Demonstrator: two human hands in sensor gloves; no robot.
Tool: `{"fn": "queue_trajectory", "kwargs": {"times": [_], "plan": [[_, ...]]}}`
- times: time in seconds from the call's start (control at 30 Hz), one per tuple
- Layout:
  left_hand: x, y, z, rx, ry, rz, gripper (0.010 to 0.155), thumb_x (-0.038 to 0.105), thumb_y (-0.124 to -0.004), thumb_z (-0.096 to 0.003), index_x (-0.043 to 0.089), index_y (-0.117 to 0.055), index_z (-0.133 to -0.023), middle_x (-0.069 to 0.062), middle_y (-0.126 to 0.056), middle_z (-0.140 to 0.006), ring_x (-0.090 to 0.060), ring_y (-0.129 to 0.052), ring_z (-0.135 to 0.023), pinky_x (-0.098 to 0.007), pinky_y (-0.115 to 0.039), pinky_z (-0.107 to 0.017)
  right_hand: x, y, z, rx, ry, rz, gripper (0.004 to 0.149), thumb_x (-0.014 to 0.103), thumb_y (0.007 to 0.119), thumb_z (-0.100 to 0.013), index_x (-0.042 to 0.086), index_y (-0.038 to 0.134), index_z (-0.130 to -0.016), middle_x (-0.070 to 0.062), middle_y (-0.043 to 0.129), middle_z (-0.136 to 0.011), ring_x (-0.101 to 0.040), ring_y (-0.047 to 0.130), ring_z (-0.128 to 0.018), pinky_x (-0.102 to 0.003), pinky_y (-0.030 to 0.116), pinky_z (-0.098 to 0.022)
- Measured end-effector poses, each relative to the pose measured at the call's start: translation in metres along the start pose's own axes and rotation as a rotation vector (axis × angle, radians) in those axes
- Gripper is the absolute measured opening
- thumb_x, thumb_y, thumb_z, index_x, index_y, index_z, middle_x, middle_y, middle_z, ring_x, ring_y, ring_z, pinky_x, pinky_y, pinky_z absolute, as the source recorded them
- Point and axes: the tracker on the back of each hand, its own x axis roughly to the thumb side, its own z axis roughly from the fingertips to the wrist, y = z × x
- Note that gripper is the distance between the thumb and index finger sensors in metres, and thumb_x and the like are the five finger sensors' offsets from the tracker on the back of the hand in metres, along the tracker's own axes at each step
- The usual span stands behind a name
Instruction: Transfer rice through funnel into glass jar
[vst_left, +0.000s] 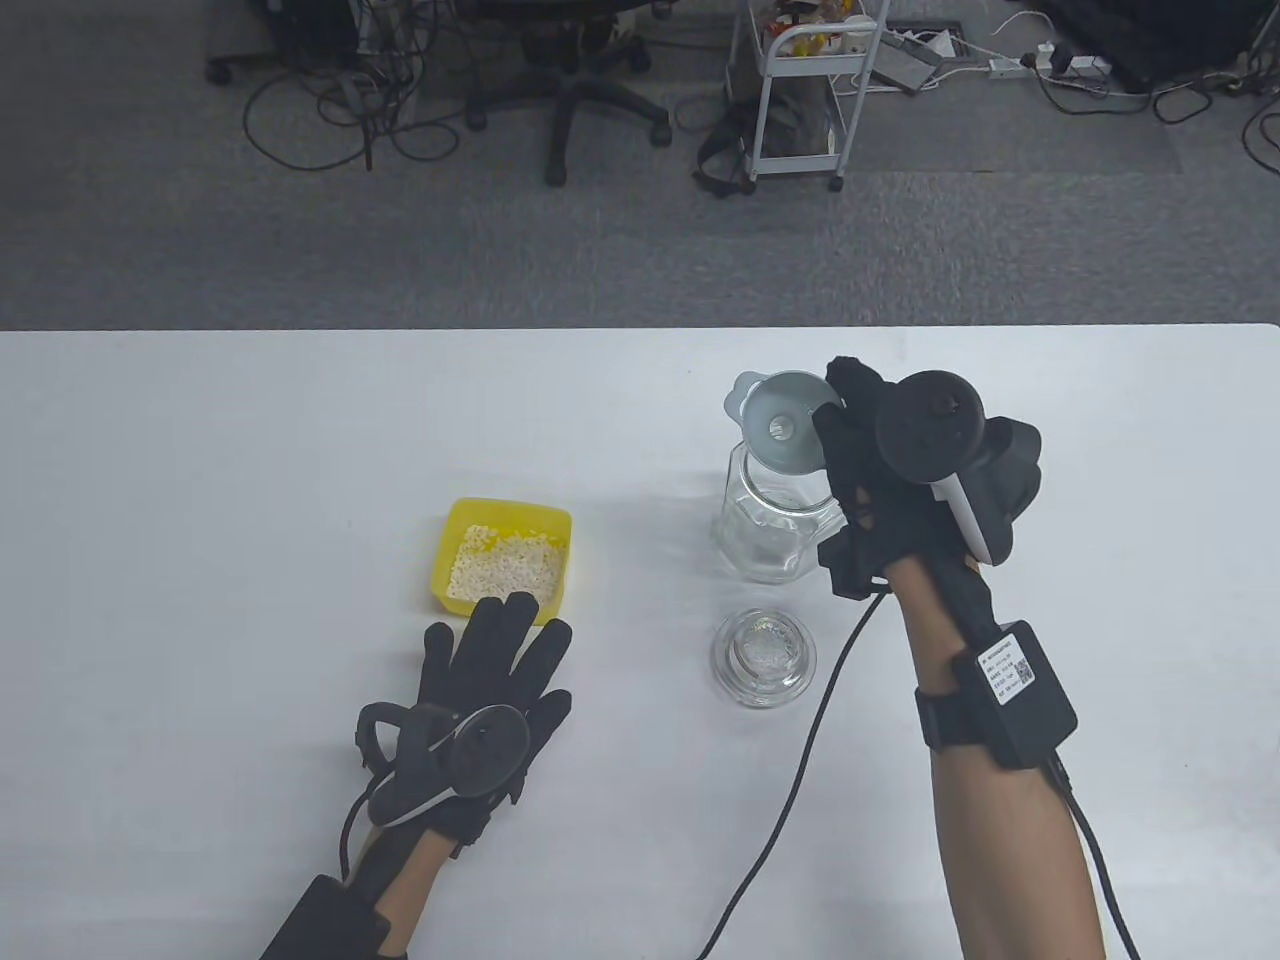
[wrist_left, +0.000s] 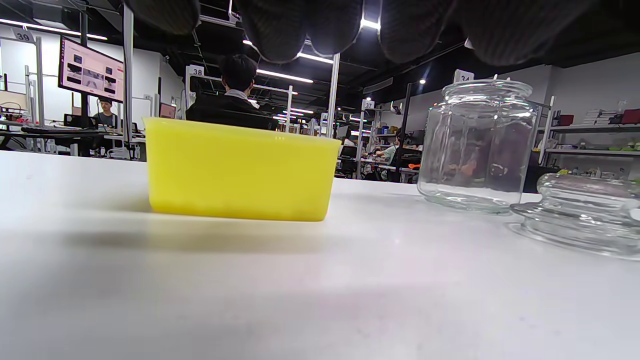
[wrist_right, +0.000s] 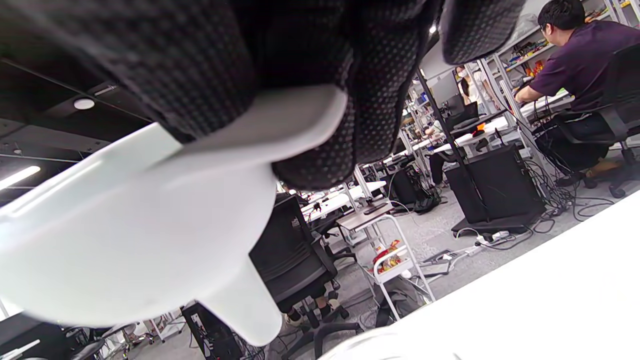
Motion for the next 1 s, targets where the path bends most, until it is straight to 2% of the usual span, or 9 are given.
{"fn": "queue_trajectory", "kwargs": {"times": [0.23,0.53,1.0], "plan": [[0.001,-0.001,0.000,-0.003,-0.006,-0.002,0.065,0.062,-0.068,-0.0549,0.045,-0.047,-0.114,-0.003,-0.039,-0.130,-0.036,-0.046,-0.120,-0.070,-0.044,-0.079,-0.005,0.007,-0.004,0.017,0.028,0.014,0.051,0.045,0.091,-0.039,0.031,0.084,-0.087,0.005,0.106,-0.060,-0.020,0.099,-0.078,-0.062,0.063,-0.072],[0.002,-0.001,0.000,-0.003,-0.007,-0.003,0.064,0.062,-0.068,-0.0550,0.046,-0.047,-0.114,-0.003,-0.039,-0.130,-0.036,-0.046,-0.120,-0.070,-0.044,-0.079,-0.025,0.030,-0.011,0.152,0.124,0.124,0.051,0.045,0.090,-0.039,0.031,0.084,-0.088,0.004,0.106,-0.060,-0.020,0.099,-0.078,-0.063,0.062,-0.071],[0.004,-0.005,-0.002,-0.019,-0.020,-0.003,0.065,0.062,-0.068,-0.0550,0.046,-0.047,-0.114,-0.003,-0.039,-0.130,-0.036,-0.046,-0.120,-0.070,-0.044,-0.079,-0.022,0.046,-0.016,0.172,0.159,0.195,0.052,0.045,0.091,-0.039,0.030,0.084,-0.088,0.004,0.107,-0.059,-0.020,0.100,-0.077,-0.062,0.063,-0.071]]}}
